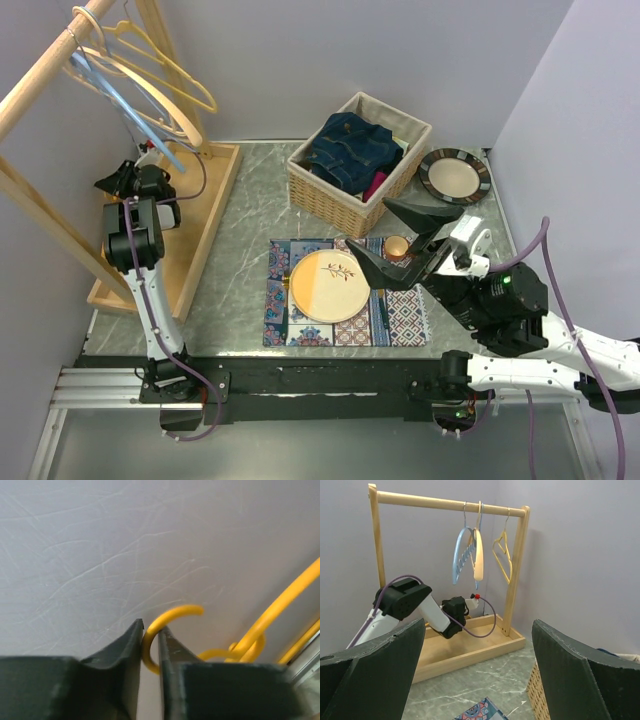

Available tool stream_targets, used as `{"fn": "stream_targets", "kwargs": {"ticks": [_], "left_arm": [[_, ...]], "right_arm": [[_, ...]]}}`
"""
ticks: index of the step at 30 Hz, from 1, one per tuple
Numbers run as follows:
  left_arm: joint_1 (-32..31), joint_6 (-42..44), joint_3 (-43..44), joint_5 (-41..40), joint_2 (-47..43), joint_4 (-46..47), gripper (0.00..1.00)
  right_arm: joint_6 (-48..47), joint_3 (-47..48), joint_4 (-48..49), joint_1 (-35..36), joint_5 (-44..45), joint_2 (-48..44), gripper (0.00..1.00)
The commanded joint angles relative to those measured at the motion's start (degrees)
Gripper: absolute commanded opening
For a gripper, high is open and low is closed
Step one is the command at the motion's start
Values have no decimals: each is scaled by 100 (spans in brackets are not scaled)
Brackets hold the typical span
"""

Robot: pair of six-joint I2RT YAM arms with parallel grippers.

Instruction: Remove the skirt from the hanger

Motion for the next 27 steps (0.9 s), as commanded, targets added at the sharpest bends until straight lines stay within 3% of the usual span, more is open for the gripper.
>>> {"fn": "stream_targets", "kwargs": {"ticks": [1, 3, 11, 16, 20, 27], "left_arm": [[-30, -147, -162, 45, -506, -67, 7], [-73, -209, -206, 28, -751, -174, 1], [-293, -104, -259, 10, -1552, -517, 1], [-592, -357, -276, 116, -2123, -1342, 1], [-890, -631, -381, 379, -2772, -2247, 1], [-1199, -1701, -5, 1028, -3573, -5021, 1]], "right_arm": [[-51, 229, 138, -28, -15, 31, 94], [-7, 264, 76, -28, -103, 40, 94], [169, 308, -3, -28, -376, -30, 94], [248, 343, -3, -28, -270, 5, 94], [353, 519, -117, -28, -287, 93, 93], [591, 440, 23, -28, -96, 128, 93]]}}
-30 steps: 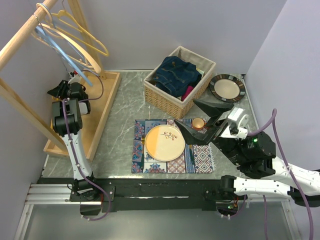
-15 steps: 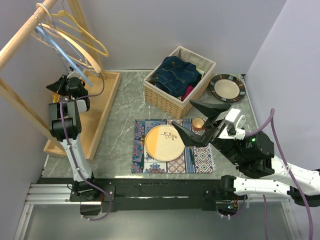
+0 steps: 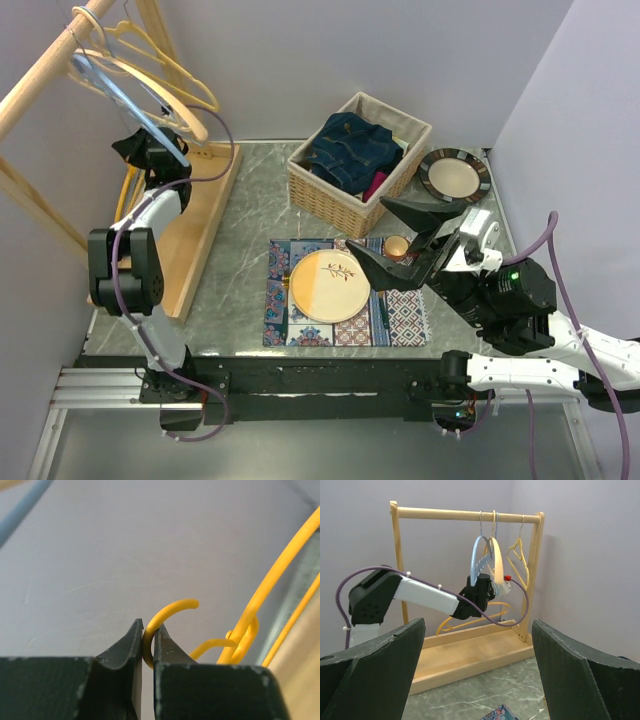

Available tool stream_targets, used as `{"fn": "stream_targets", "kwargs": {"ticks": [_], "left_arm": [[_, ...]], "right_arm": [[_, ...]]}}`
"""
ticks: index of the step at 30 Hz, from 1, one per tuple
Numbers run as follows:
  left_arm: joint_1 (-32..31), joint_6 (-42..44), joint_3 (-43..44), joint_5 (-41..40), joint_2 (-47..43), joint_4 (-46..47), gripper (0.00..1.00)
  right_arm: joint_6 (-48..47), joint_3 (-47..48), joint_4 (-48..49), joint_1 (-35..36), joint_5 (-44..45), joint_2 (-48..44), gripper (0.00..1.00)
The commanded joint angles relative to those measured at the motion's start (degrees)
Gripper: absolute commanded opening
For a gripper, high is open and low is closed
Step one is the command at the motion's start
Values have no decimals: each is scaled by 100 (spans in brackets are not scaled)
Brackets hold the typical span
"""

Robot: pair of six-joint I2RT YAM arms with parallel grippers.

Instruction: Remove the skirt from the hanger

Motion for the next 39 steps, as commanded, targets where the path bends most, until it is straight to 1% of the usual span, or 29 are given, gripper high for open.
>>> {"fn": "stream_targets", "kwargs": {"ticks": [1, 2, 3, 5, 7, 8, 9, 11, 12, 13, 15, 17, 18, 19, 21, 22, 24, 25, 28, 31, 32, 35, 39], "left_arm": [[-249, -1319, 448, 729, -638, -2571, 1], [-390, -1515, 510, 766, -795, -2858, 1], [-479, -1656, 467, 819, -893, -3035, 1], [-768, -1938, 188, 863, -1069, -3684, 1], [-927, -2087, -112, 802, -1358, -3828, 1], [-1050, -2149, -400, 819, -1594, -3906, 1], [-1112, -2219, -499, 828, -1701, -4003, 1], [-1270, -2483, -605, 880, -2043, -4301, 1], [-1305, -2605, -588, 977, -2158, -4424, 1], [-1340, -2859, -562, 1117, -2255, -4574, 1], [-1498, -3106, -500, 1363, -2502, -4994, 1], [-1639, -3537, -404, 1382, -2651, -5198, 1], [-1666, -3695, -342, 1469, -2678, -5591, 1], [-1701, -3870, -272, 1505, -2695, -5786, 1], [-1841, -4030, -96, 1383, -2757, -6120, 1], [-1903, -4213, -35, 1330, -2792, -6505, 1], [-2052, -4451, 150, 1329, -2897, -6745, 1], [-2070, -4896, 229, 1451, -2941, -6998, 1], [-2079, -5653, 607, 1986, -3021, -7439, 1], [-2141, -6033, 774, 2207, -3021, -7747, 1], [-2149, -6069, 879, 2443, -3012, -7931, 1], [-2219, -6359, 933, 2428, -3090, -8238, 1], [-2237, -6929, 819, 2331, -3328, -8564, 1]], "right_arm": [[239, 68, 320, -25, 316, 52, 93], [274, 51, 347, -25, 457, 95, 95], [440, 103, 347, -25, 849, 218, 95], [669, 330, 111, -25, 1090, 376, 95], [880, 419, -57, -34, 1134, 535, 95], [924, 385, 21, -26, 1170, 631, 95], [968, 393, 83, -25, 1179, 701, 95], [1082, 621, -91, -25, 1292, 955, 95], [1196, 709, -327, -25, 1345, 1027, 95], [1276, 840, -416, -25, 1380, 1088, 95], [1469, 885, -548, -26, 1381, 1203, 94], [1759, 877, -610, -26, 1372, 1238, 94], [1969, 851, -628, -17, 1381, 1238, 93], [2093, 763, -620, -25, 1389, 1247, 93], [2452, 684, -698, -17, 1460, 1282, 93], [2611, 622, -733, -17, 1495, 1308, 93], [3032, 526, -769, -17, 1521, 1335, 93], [3191, 377, -734, -17, 1548, 1318, 93], [3762, -114, -339, -17, 1688, 1309, 92], [4115, -406, 100, -8, 1732, 1545, 90], [4141, -389, 145, 1, 1741, 1781, 89], [4220, -266, 154, 18, 1943, 2299, 86], [4440, -450, 890, 71, 1882, 2907, 84]]}}
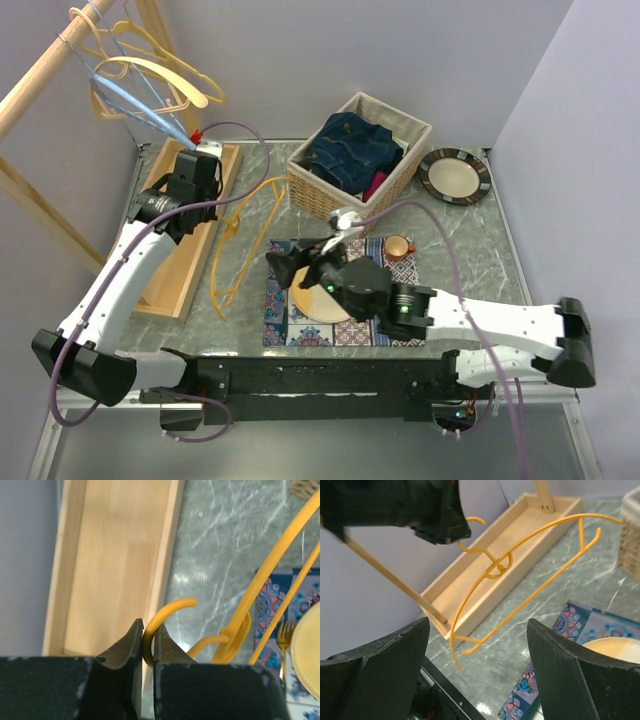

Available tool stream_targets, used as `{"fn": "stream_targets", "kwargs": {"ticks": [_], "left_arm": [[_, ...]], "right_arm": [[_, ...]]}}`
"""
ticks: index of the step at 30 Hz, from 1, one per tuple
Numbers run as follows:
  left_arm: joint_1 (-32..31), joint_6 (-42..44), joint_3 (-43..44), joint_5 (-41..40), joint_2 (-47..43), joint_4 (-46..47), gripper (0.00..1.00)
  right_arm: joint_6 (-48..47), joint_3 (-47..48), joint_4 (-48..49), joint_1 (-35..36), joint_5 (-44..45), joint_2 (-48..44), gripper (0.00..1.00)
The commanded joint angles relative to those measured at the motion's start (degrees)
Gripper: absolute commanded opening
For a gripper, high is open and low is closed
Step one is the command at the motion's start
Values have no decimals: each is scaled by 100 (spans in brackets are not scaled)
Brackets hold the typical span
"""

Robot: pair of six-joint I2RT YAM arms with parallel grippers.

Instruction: Remove the skirt from the hanger

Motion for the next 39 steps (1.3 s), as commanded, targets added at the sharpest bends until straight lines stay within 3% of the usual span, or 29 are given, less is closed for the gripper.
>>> {"fn": "stream_targets", "kwargs": {"ticks": [1, 6, 10, 15, 18, 24, 26, 27, 28, 31, 34, 35, 38, 39], "left_arm": [[-23, -963, 12, 56, -441, -500, 1], [-23, -1350, -375, 152, -915, -474, 1], [-23, -1509, -543, 416, -1092, -508, 1], [-23, -1729, -367, 135, -1118, -913, 1], [-23, -1755, -533, 275, -1320, -756, 1], [-23, -1887, -727, 363, -1399, -659, 1], [-23, -1905, -727, 363, -1426, -658, 1], [-23, -1896, -727, 372, -1434, -667, 1], [-23, -1887, -710, 381, -1452, -685, 1], [-23, -1870, -639, 433, -1539, -703, 1], [-23, -1808, -648, 679, -1741, -667, 32], [-23, -1756, -683, 741, -1803, -641, 55], [-23, -1580, -1077, 803, -2189, -222, 75], [-23, -1519, -1444, 899, -2338, -19, 76]], "right_arm": [[423, -90, 1071, 145, 177, 562, 84], [-42, 182, 1994, 313, -253, 1502, 85], [-112, 788, 1775, 331, -368, 2276, 85], [-394, 929, 1942, 401, 44, 2874, 84], [-438, 1105, 1933, 427, -234, 3235, 80], [-254, 1167, 1881, 533, -508, 3648, 63], [-148, 1202, 1785, 550, -570, 3763, 52], [-131, 1193, 1706, 550, -588, 3763, 45], [-122, 1159, 1705, 559, -597, 3728, 26], [-210, 957, 1836, 620, -816, 3501, 0], [-219, 614, 2083, 612, -1238, 3027, 0], [-184, 570, 2074, 620, -1256, 2912, 0], [-78, 508, 1820, 612, -1168, 2542, 0], [-104, 456, 1811, 594, -1194, 2454, 0]]}}
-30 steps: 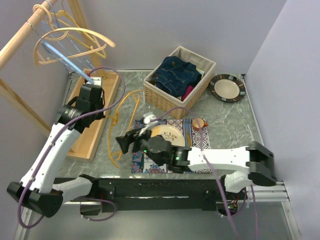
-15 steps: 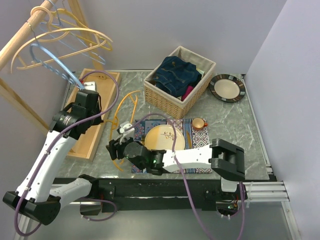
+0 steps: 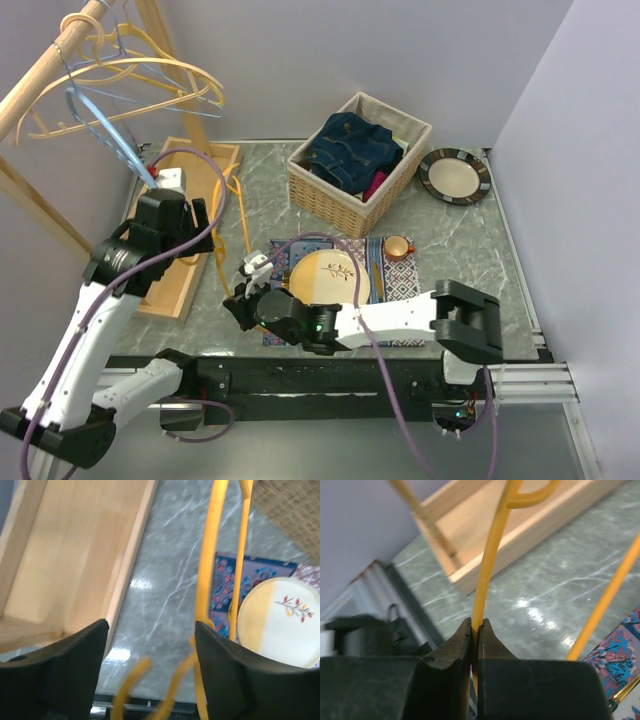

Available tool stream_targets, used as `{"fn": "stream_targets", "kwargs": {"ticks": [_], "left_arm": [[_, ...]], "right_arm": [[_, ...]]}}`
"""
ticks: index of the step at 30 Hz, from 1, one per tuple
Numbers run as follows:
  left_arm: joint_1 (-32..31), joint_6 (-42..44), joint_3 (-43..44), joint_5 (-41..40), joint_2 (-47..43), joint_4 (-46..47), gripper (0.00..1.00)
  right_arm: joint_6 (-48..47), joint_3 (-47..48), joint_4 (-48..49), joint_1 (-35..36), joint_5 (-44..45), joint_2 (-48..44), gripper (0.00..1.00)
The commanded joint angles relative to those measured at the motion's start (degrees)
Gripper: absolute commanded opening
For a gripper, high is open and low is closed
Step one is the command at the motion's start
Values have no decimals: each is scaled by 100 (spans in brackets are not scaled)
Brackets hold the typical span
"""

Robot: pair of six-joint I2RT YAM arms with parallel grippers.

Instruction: Remove the skirt from the hanger

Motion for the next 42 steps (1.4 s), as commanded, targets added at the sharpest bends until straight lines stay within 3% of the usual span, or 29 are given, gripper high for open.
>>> {"fn": "stream_targets", "kwargs": {"ticks": [1, 3, 8, 10, 15, 19, 23, 29, 37, 42], "left_arm": [[-25, 139, -732, 464, -706, 839, 79], [-25, -72, -1100, 693, -909, 1129, 87], [-25, -284, -1515, 842, -1253, 1376, 93], [-25, -336, -1507, 1299, -1271, 1473, 98], [-25, -503, -1288, 2511, -1227, 1736, 97], [-25, -766, -1366, 3750, -1550, 2664, 97], [-25, -1407, -1244, 3384, -1561, 2696, 97], [-25, -1164, -628, 3346, -1200, 2097, 98], [-25, -512, -1507, 4227, -2078, 2677, 97], [-25, -661, -2085, 3744, -2623, 2764, 99]], "right_arm": [[-91, -41, 305, 48, -278, -901, 0], [-100, -41, 121, -13, -349, -1069, 0], [-82, -67, -294, -93, 80, -1561, 0], [-74, 11, -354, -337, -110, -1527, 0], [76, -14, -434, -831, -761, -1570, 0], [-108, -103, -363, -998, -1350, -1509, 0], [-258, 99, -758, -990, -1597, -1404, 0], [-92, 20, -970, -1252, -1508, -1631, 0], [198, 205, -1427, -1929, -2439, -2642, 0], [365, 328, -1769, -1974, -3011, -3239, 0]]}}
